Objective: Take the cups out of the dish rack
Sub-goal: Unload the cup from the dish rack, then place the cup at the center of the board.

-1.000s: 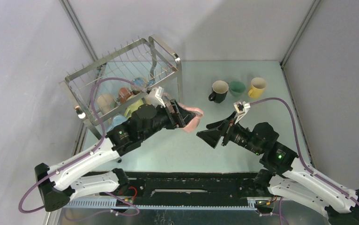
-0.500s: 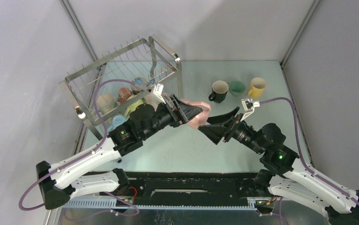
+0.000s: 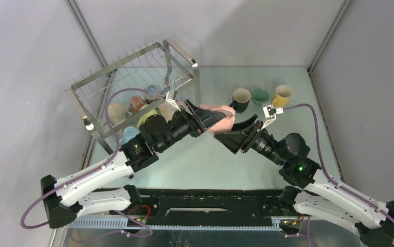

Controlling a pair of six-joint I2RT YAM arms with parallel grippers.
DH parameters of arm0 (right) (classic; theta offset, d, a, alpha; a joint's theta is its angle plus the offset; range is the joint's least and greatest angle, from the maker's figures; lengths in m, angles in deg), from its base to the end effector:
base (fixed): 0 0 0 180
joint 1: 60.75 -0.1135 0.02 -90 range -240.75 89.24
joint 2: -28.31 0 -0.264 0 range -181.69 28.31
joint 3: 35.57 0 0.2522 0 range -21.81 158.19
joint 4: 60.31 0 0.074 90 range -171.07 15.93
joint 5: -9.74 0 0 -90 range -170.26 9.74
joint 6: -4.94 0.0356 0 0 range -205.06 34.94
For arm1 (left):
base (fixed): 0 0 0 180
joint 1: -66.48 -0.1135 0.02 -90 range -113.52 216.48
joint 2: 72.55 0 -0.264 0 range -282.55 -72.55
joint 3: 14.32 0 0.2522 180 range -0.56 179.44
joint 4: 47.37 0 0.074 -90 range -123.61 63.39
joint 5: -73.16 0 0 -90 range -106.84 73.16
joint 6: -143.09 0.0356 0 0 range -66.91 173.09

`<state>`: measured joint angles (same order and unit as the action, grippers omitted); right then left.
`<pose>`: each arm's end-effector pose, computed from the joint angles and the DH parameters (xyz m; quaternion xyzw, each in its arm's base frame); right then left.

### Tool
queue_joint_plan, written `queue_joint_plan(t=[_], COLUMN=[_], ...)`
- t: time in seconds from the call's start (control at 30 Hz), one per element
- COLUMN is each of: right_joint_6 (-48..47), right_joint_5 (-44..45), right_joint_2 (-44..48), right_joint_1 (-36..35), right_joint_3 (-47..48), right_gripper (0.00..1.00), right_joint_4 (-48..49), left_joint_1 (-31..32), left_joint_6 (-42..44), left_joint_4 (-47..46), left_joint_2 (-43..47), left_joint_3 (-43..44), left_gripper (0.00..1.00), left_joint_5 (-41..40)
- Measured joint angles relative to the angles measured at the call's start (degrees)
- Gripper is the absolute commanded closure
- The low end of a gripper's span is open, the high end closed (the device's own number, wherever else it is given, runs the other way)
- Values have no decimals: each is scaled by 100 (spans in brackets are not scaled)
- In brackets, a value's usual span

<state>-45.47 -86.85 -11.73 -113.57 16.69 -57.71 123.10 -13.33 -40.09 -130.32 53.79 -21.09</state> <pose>0.0995 0.1380 0.3647 -0.1154 0.5997 0.5953 0.5222 0.1324 -0.1962 0.3879 -0.0855 0.6827 -0.6253 0.3683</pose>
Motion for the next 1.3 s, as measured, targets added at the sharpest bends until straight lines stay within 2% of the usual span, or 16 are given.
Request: queue_joint_plan(t=[0.33, 0.57, 0.63, 0.7, 0.8, 0.87, 1.07, 1.1, 1.13, 1.3], right_joint_6=[35, -96, -195, -267, -284, -286, -323, -332, -339, -382], right_joint_5=[22, 103, 140, 247, 354, 356, 428, 466, 494, 741], right_joint_2=[-85, -96, -98, -81, -61, -48, 50, 70, 81, 105], right_joint_1=[-31, -122, -149, -153, -155, -170, -256, -284, -304, -474], right_joint_3=[0, 13, 20, 22, 31, 31, 35, 39, 48, 205], right_gripper=[50, 79, 99, 100, 100, 100, 100, 100, 100, 100], right_joint_4=[330, 302, 293, 262, 260, 260, 149, 120, 83, -343], left_joint_1=[98, 136, 149, 149, 151, 157, 188, 188, 197, 225], left_joint_6=[-389, -498, -535, -581, -627, -640, -647, -645, -643, -376], left_joint_4=[-361, -374, -339, -326, -332, -337, -334, -332, -330, -229], left_joint_2=[-129, -280, -313, -323, -323, -323, -323, -323, -323, -317], left_joint_3=[0, 0, 0, 0, 0, 0, 0, 0, 0, 0], left_gripper=[88, 88, 85, 81, 68, 50, 13, 5, 1, 0], left_joint_5=[63, 101, 92, 42, 13, 20, 44, 44, 46, 111])
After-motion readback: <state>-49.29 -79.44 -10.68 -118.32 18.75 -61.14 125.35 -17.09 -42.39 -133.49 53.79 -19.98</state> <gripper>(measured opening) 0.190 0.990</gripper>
